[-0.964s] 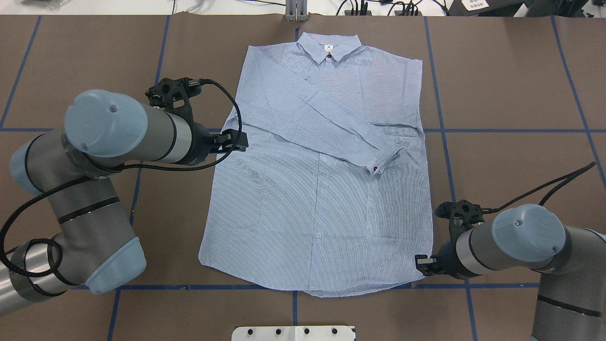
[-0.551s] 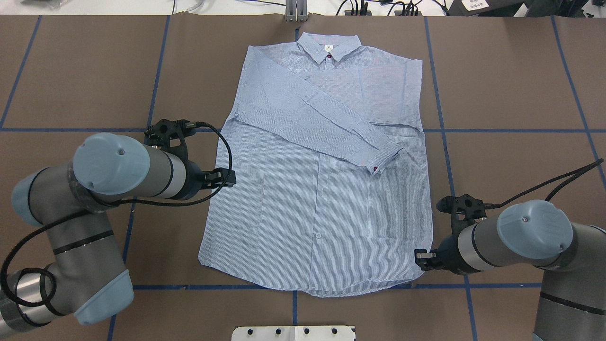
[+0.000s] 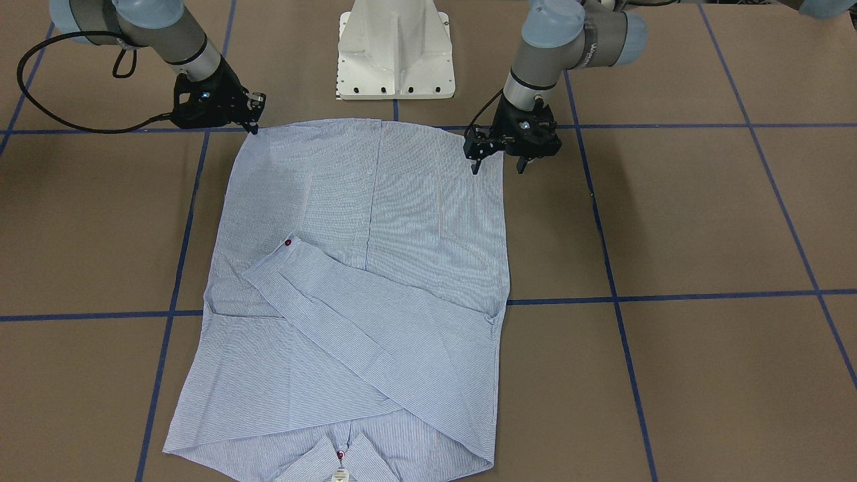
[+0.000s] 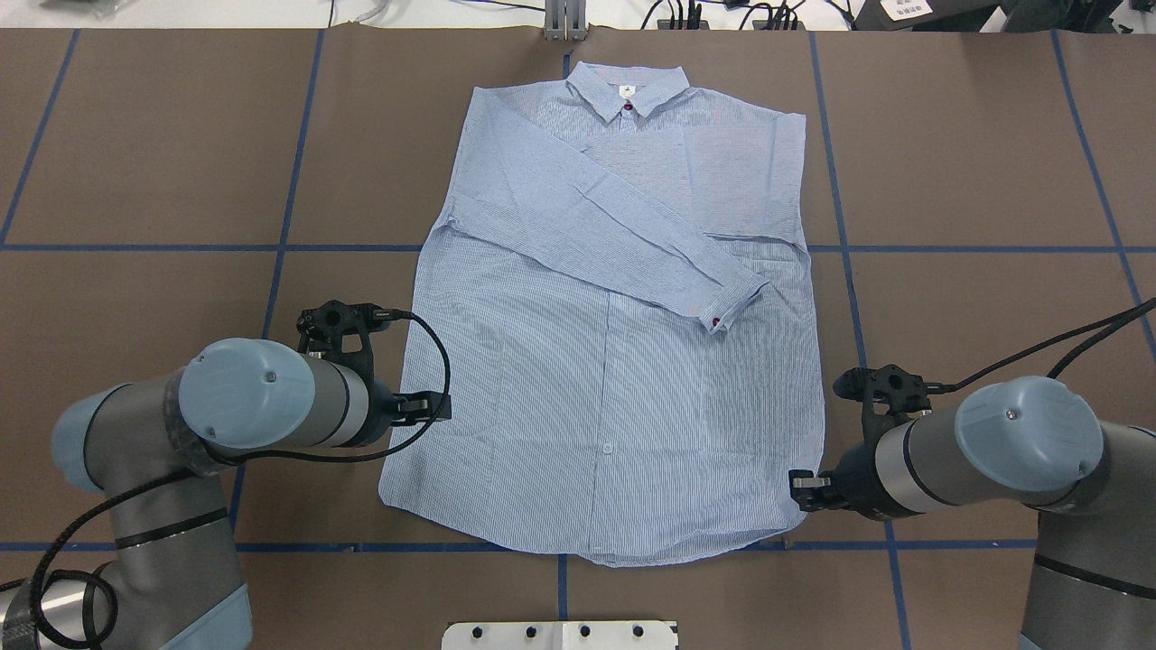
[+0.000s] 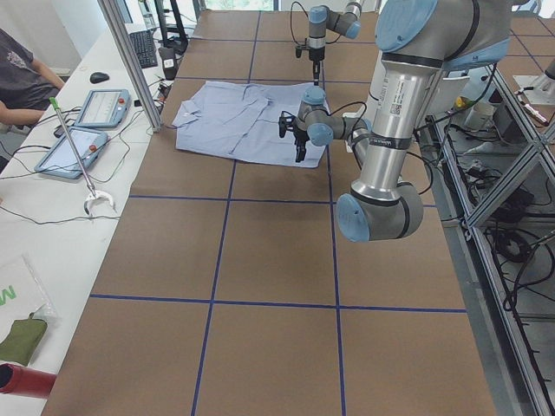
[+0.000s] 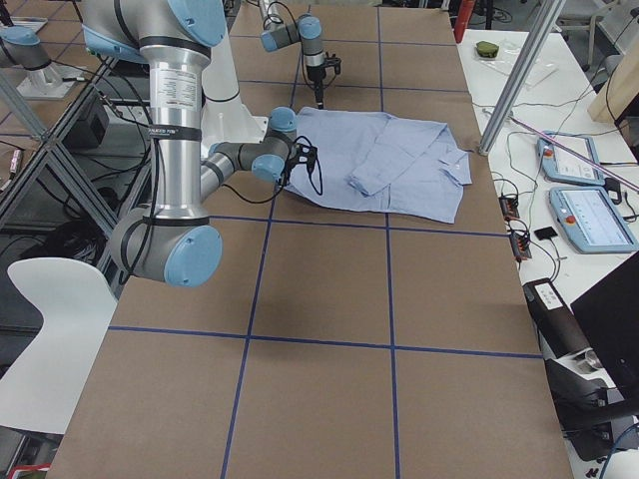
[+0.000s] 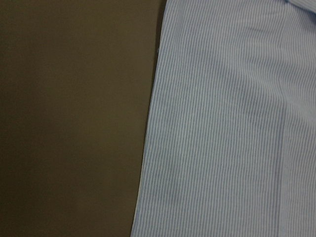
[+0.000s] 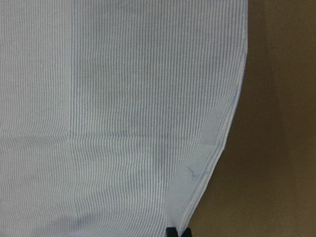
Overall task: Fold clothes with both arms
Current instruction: 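Lower the left gripper to the other hem corner while the right gripper holds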
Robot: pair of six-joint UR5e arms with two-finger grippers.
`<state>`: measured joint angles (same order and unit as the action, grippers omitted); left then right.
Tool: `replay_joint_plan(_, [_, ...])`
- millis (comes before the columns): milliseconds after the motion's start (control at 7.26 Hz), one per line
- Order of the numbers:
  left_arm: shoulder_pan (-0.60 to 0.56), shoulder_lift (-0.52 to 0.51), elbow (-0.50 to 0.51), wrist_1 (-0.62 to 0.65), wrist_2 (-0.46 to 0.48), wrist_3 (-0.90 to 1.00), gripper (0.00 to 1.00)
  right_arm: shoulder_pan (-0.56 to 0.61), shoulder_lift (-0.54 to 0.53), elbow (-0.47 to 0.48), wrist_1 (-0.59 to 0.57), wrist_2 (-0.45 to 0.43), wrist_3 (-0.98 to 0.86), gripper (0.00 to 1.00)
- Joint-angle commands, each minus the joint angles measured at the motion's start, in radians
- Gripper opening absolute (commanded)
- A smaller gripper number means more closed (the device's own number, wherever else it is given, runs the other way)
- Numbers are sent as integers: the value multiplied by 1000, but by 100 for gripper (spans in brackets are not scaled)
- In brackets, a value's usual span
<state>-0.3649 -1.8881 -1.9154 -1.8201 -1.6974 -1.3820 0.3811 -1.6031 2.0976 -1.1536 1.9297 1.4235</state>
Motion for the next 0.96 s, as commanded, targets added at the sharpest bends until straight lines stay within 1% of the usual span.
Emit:
replay_joint_plan(0, [29, 3, 1, 1, 16, 38, 96, 4, 0, 5, 0, 0, 0, 0])
replay_joint_plan(413, [40, 20, 7, 7, 16, 38, 94, 5, 0, 7, 0, 2, 0, 0])
replay_joint_plan(826, [47, 18, 35, 7, 13, 27, 86, 16, 0, 15, 0, 9, 0, 0])
